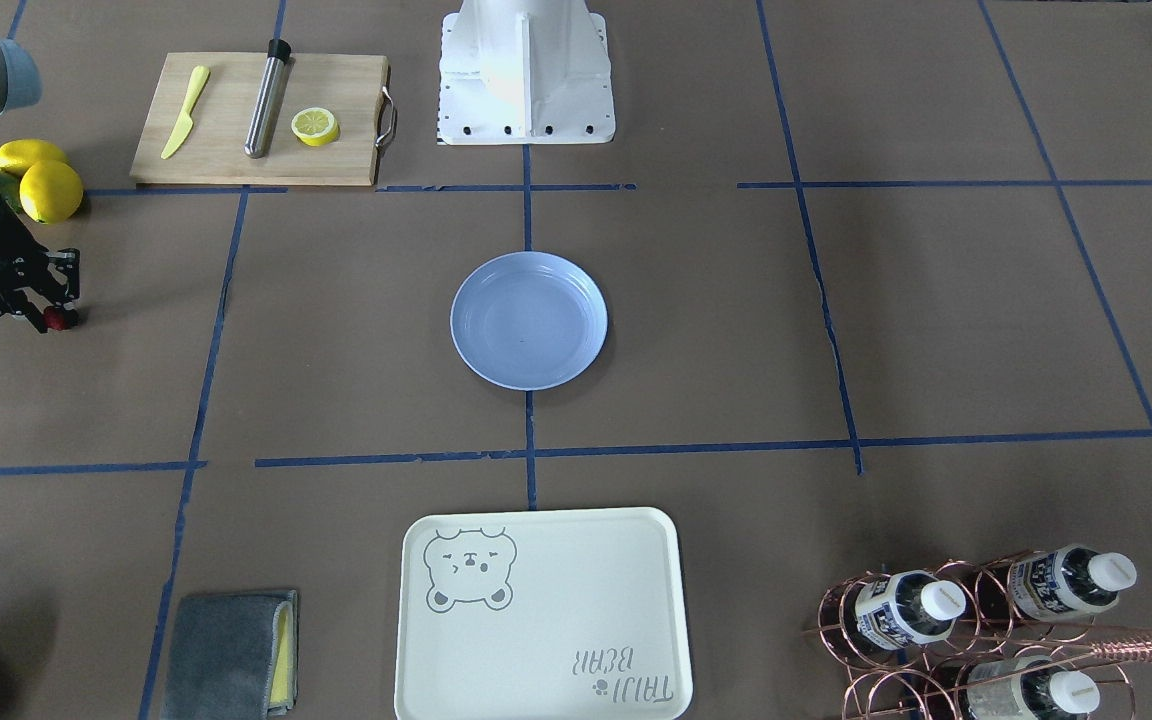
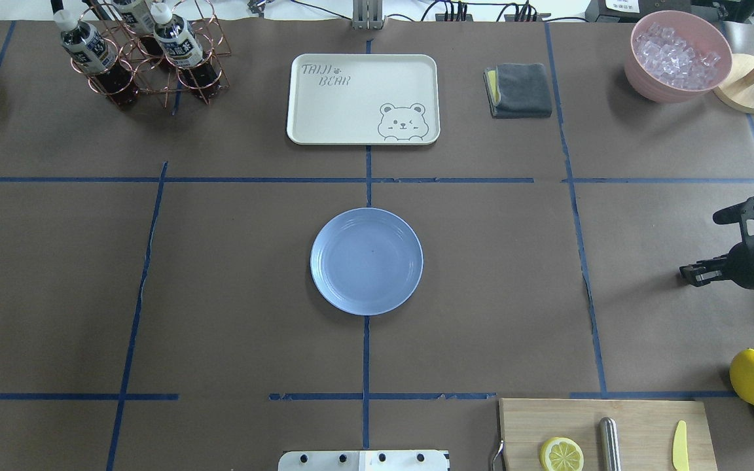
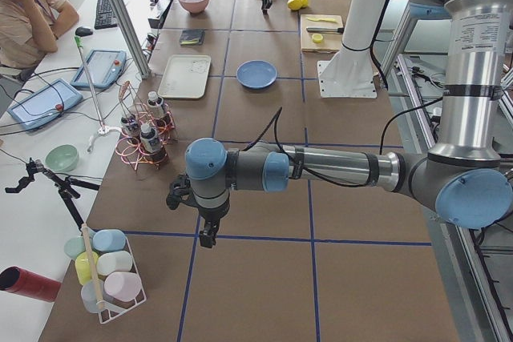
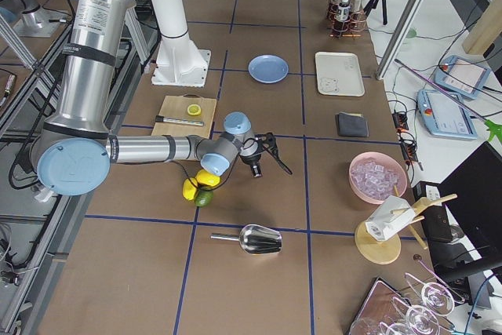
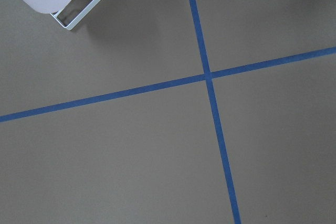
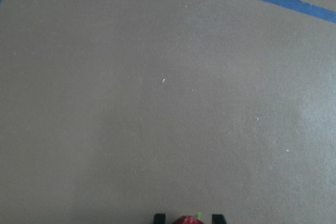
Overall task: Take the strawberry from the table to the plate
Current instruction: 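Reach the right gripper down to the red strawberry and grasp it, then carry the strawberry with the right gripper over the light-blue plate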
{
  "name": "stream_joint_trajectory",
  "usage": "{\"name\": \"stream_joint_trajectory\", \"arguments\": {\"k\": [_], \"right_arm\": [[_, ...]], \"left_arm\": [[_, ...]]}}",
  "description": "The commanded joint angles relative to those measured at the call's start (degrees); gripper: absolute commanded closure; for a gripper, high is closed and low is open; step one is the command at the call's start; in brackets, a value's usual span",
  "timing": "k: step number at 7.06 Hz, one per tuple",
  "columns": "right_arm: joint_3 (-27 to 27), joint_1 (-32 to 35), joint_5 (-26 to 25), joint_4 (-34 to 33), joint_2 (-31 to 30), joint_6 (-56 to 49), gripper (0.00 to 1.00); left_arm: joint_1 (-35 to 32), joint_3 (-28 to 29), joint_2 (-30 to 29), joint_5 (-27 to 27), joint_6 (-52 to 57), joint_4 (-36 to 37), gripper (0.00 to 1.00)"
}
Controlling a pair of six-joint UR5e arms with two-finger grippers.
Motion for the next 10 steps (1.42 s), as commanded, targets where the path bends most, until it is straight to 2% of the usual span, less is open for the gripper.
{"name": "stream_joint_trajectory", "arguments": {"k": [1,2,3,4,5,7,8,10], "right_arm": [[4.25,-0.13,0.12,-0.52,1.31,0.68,1.00],[6.29,-0.13,0.30,-1.57,4.80,3.30,1.00],[6.83,-0.30,0.56,-8.71,12.57,6.11,1.00],[7.53,-0.91,0.21,-20.53,21.96,8.05,1.00],[7.62,-3.62,-0.31,-27.17,29.10,11.46,1.00],[4.66,-12.04,-8.79,-42.80,45.87,19.45,1.00],[0.29,-15.39,-12.15,-44.71,52.14,23.24,1.00],[-9.38,-19.54,-16.91,-44.64,59.38,25.30,1.00]], "left_arm": [[0.00,-0.20,-0.07,0.00,0.00,-0.12,0.00],[0.00,-0.38,-0.07,0.00,0.00,-0.03,0.00],[0.00,-0.99,-0.07,0.00,0.09,-0.03,0.00],[0.00,-1.26,-0.07,0.00,0.09,-0.03,0.00],[0.00,-1.69,-0.07,0.00,0.00,0.14,0.00],[0.00,-2.31,-0.07,0.00,0.00,0.50,0.00],[-0.17,-2.31,-0.07,0.00,0.00,0.67,0.00],[-0.18,-2.31,0.02,0.00,0.09,0.67,0.00]]}}
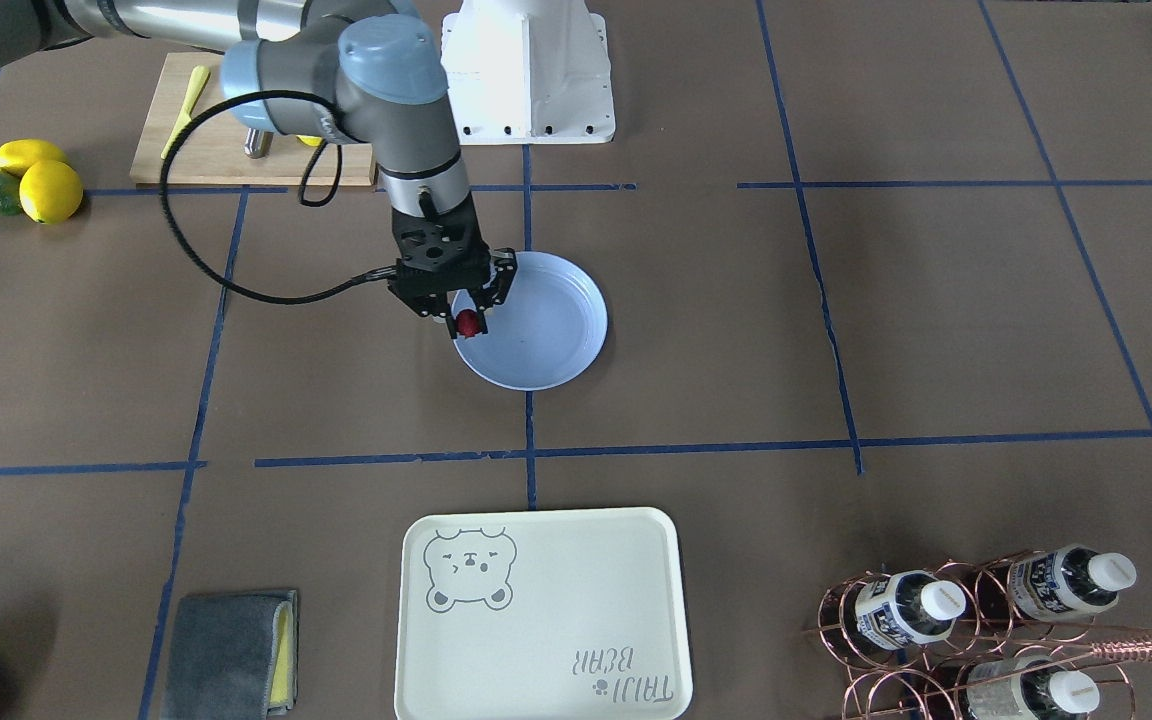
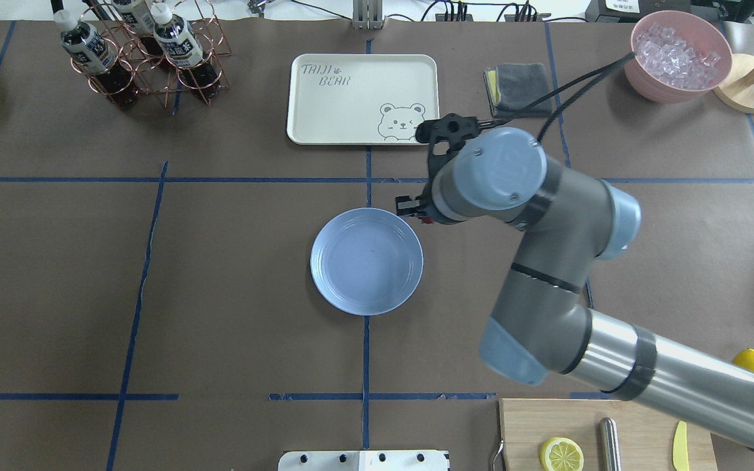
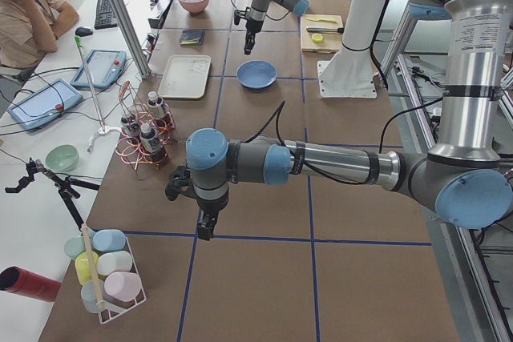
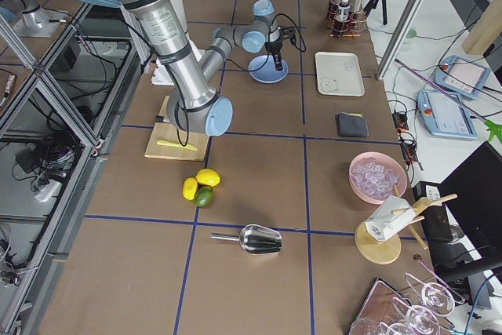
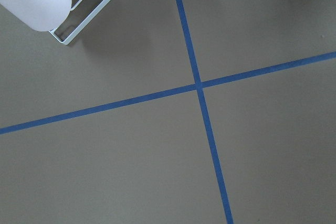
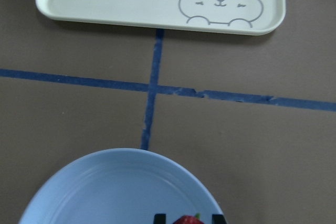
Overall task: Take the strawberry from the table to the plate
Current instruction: 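Carry the strawberry with the right gripper over the light-blue plate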
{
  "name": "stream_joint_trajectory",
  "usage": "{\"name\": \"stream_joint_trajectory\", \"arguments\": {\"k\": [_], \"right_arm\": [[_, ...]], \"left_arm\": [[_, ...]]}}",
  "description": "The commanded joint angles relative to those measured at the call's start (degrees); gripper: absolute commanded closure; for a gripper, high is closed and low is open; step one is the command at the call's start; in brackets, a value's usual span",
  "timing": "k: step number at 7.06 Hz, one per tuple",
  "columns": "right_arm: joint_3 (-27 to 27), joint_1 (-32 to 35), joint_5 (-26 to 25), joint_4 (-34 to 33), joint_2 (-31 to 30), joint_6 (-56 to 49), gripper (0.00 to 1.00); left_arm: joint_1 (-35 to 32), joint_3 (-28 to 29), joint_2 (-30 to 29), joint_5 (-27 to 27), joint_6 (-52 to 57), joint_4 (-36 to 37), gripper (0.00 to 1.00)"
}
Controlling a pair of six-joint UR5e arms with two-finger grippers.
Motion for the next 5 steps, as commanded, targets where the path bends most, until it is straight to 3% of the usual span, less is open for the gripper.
{"name": "stream_joint_trajectory", "arguments": {"k": [1,2,5], "right_arm": [[-7.78,-3.66,-3.10,-0.48,5.36,2.58,1.00],[-9.02,-4.72,-5.37,-0.48,5.46,3.02,1.00],[-10.17,-5.61,-5.74,-0.39,5.37,3.03,1.00]], "left_arm": [[-0.03,-0.01,0.03,0.00,0.07,0.12,0.00],[0.15,0.07,-0.05,0.00,0.07,0.38,0.00],[0.15,0.16,0.03,0.00,0.07,0.38,0.00]]}}
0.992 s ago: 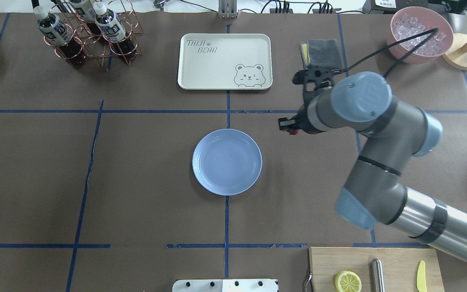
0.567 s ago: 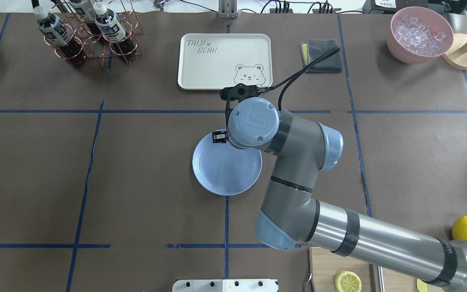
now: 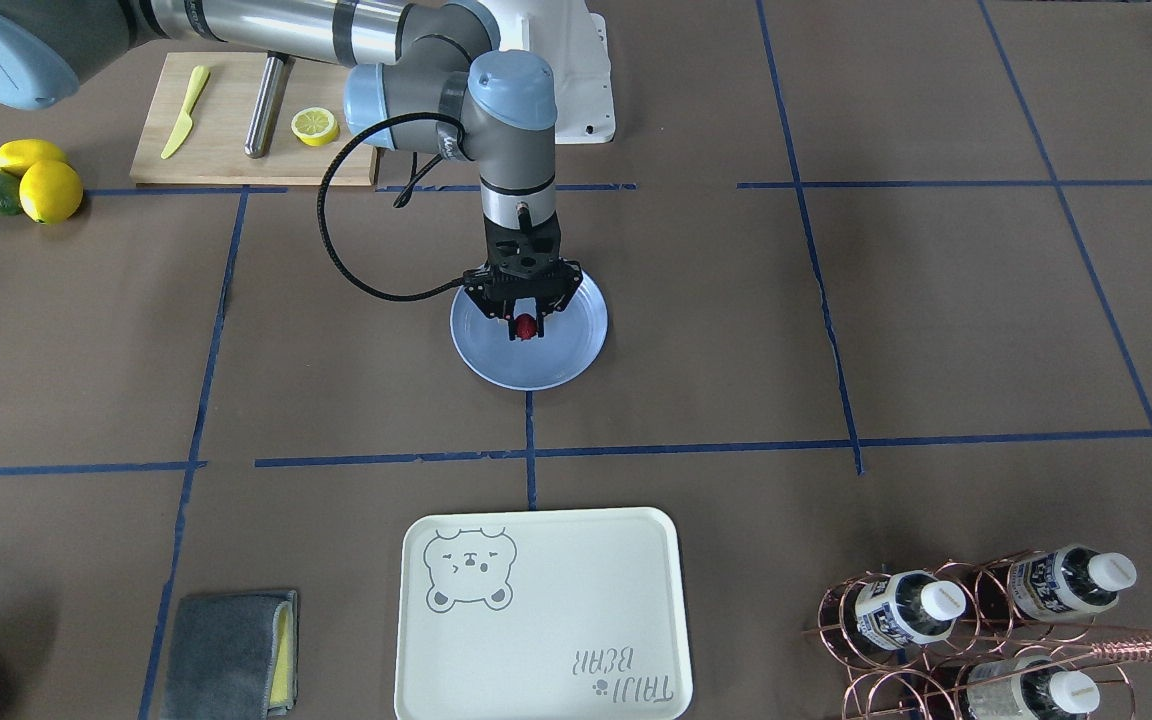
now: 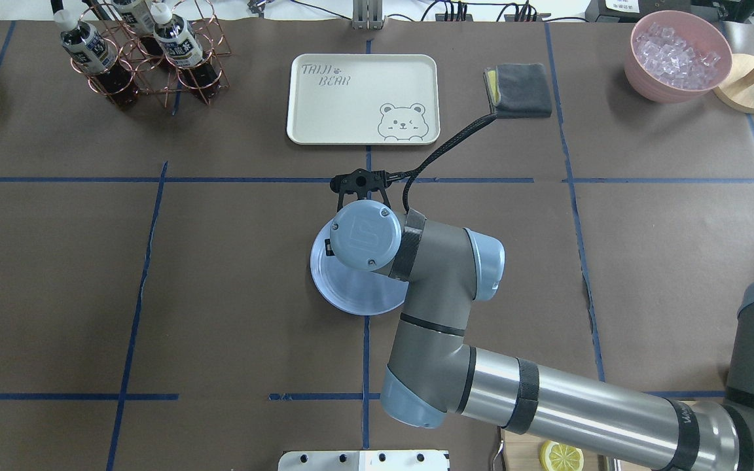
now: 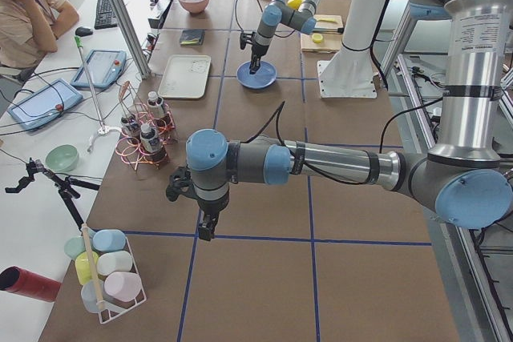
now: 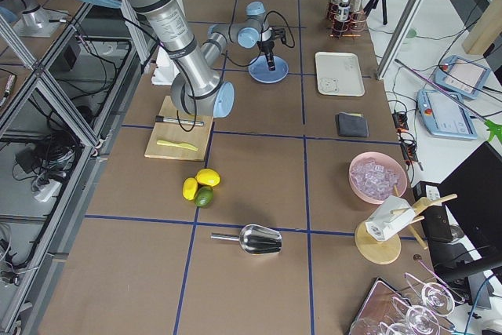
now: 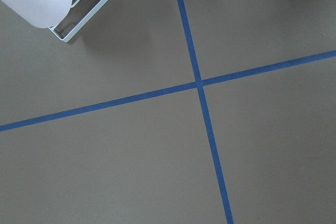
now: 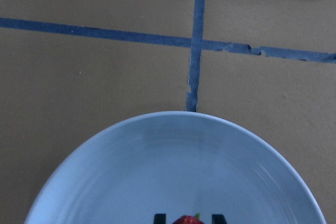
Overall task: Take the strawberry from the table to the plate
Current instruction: 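Lower the strawberry onto the plate and open the right gripper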
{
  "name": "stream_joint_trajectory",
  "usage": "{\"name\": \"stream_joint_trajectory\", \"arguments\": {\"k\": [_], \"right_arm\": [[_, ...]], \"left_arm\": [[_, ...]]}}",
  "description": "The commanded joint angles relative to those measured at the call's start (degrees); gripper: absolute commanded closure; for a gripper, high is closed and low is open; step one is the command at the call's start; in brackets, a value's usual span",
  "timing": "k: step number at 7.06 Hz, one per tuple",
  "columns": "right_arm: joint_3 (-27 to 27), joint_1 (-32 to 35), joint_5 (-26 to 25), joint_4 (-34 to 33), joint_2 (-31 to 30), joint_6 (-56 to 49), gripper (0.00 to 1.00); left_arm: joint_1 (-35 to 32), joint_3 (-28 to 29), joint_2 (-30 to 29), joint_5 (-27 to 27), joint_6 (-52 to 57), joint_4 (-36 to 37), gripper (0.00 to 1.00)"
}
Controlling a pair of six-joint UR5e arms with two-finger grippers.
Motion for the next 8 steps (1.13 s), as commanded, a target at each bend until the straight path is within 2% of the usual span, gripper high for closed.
{"name": "stream_joint_trajectory", "arguments": {"k": [1,2,5,6,7,8], "right_arm": [[-0.53,-0.27,-0.13,0.16,-0.03,0.03,0.99],[-0.53,-0.44,-0.13,0.16,-0.03,0.03,0.80],[-0.53,-1.41,-0.13,0.07,-0.47,0.03,0.65],[-0.53,-1.41,-0.13,0.07,-0.47,0.03,0.45],[-0.53,-1.41,-0.13,0.24,-0.29,0.12,0.01],[-0.27,-1.32,-0.04,0.24,-0.21,0.03,0.01]], "left_arm": [[0.01,0.15,0.01,0.00,0.00,-0.08,0.00],[-0.16,0.07,0.01,-0.09,0.00,-0.08,0.00],[0.01,0.06,0.01,-0.09,0.09,-0.08,0.00],[0.01,0.06,0.01,-0.09,0.09,-0.08,0.00],[0.01,0.24,0.01,-0.09,0.09,-0.08,0.00],[0.01,0.50,0.01,-0.18,0.17,-0.16,0.00]]}}
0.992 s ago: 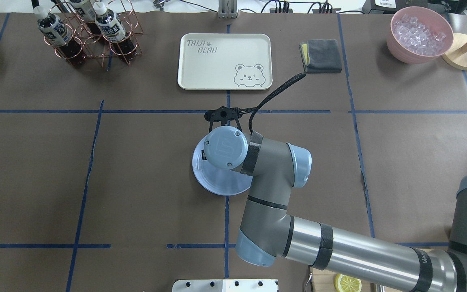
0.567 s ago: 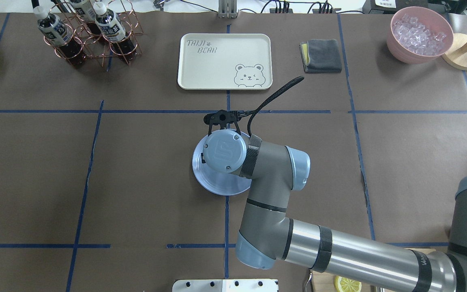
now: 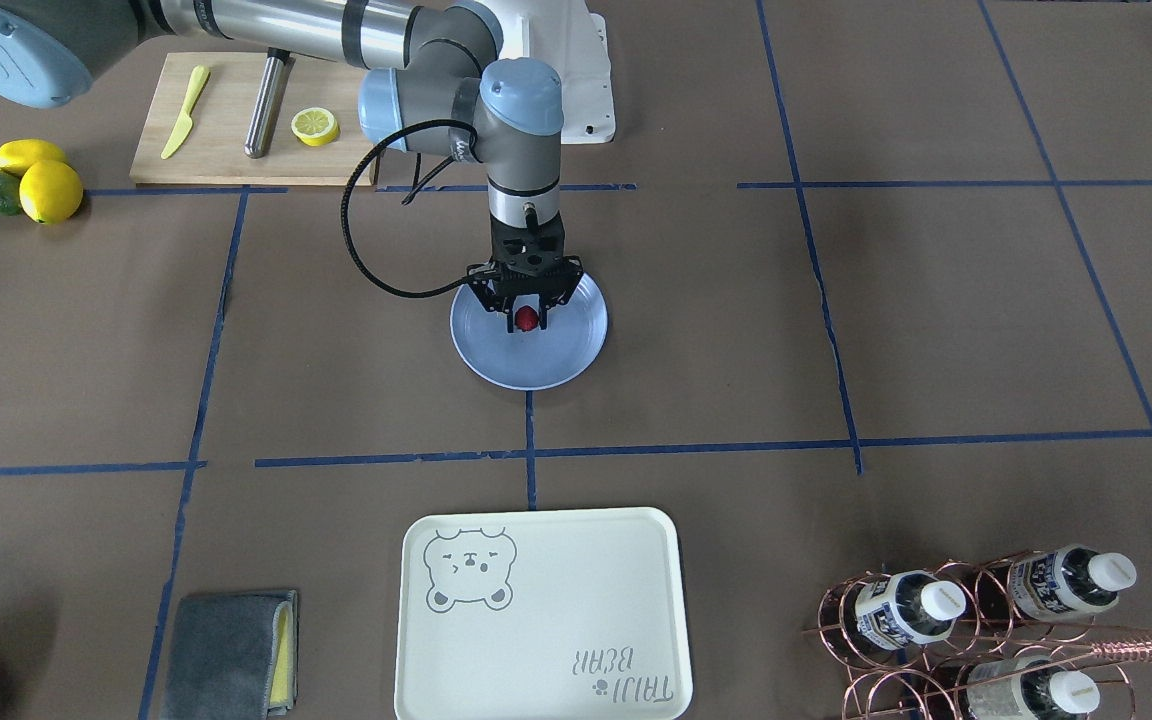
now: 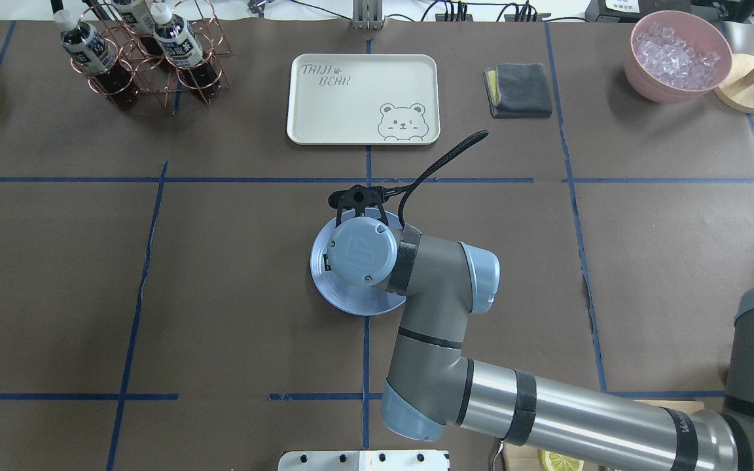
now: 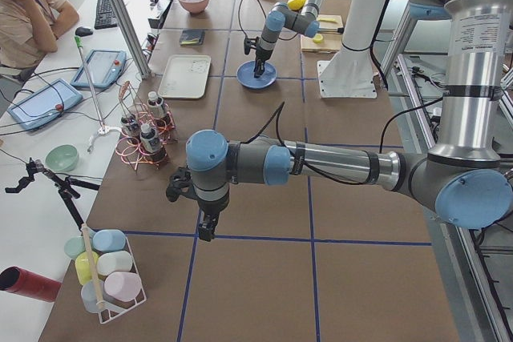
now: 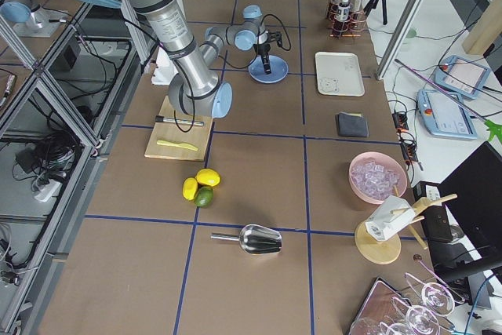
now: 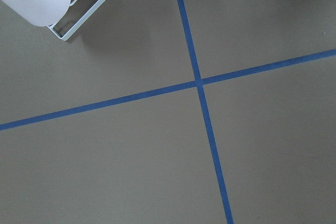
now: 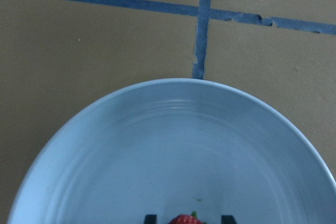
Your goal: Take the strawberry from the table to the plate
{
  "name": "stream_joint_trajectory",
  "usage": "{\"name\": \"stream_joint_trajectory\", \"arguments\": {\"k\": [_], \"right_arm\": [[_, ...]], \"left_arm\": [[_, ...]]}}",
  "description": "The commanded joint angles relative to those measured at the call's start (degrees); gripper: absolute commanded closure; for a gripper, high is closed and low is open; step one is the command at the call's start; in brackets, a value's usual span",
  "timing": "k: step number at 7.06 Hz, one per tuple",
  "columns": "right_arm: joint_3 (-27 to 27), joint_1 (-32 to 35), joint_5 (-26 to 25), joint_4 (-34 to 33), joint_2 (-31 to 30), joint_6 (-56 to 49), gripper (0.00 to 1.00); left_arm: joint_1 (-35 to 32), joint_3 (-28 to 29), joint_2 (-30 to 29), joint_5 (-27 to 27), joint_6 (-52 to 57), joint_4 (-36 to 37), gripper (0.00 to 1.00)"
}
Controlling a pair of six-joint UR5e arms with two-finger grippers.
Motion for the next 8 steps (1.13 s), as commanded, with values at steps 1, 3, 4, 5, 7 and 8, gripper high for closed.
{"name": "stream_joint_trajectory", "arguments": {"k": [1,3,4,5,7,8], "right_arm": [[1.34,1.87,0.59,0.06,0.20,-0.56,0.01],[2.76,13.08,10.63,-0.39,-2.77,-8.93,0.00],[2.85,20.80,16.36,0.14,-6.36,-20.40,0.00],[2.93,28.27,22.51,0.14,-9.96,-30.00,0.00],[6.61,42.16,29.05,0.14,-18.83,-47.60,0.00],[6.80,48.32,34.99,0.06,-23.49,-57.07,0.00]], "left_arm": [[0.00,0.25,0.00,-0.06,0.07,0.02,0.00],[0.00,1.74,0.17,0.20,-0.02,0.20,0.00],[0.00,1.57,0.52,0.20,0.06,0.02,0.00],[0.00,1.48,0.53,0.03,0.15,0.02,0.00],[0.00,1.31,1.57,-5.30,0.07,-0.33,0.00],[0.00,1.04,1.67,-6.55,0.07,-0.33,0.00]]}}
